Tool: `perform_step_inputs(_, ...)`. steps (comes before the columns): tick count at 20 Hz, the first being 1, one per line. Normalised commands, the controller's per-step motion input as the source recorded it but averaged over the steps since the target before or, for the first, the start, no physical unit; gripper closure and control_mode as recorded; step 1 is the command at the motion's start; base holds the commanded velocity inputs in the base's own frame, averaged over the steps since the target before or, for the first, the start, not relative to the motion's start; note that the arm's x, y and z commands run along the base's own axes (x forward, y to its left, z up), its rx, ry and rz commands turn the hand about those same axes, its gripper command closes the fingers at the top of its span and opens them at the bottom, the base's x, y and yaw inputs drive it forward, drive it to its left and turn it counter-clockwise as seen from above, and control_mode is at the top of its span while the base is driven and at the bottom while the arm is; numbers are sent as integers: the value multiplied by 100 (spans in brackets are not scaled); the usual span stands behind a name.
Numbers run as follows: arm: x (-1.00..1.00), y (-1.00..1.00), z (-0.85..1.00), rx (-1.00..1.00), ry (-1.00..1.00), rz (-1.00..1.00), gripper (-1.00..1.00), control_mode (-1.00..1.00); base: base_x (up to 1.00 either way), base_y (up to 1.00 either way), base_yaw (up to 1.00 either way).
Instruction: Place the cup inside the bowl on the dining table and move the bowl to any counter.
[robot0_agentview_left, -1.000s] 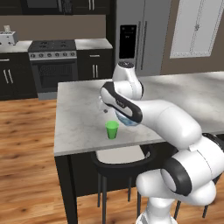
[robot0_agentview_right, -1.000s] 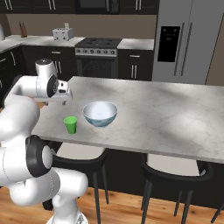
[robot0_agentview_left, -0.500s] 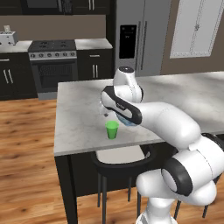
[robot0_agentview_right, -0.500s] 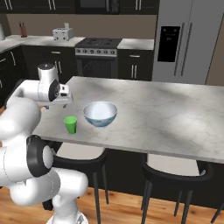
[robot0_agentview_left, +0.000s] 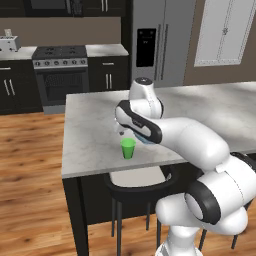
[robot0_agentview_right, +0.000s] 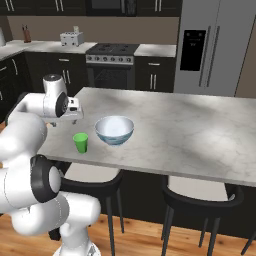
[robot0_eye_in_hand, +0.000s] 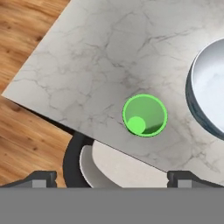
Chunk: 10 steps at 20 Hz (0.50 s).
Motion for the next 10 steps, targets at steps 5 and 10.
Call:
perform_step_inputs(5,7,0,-1,-5,0,0,-100,-100,0,0,0)
perform_step_inputs(10,10,0,-3,-2,0,0,-100,-100,0,0,0)
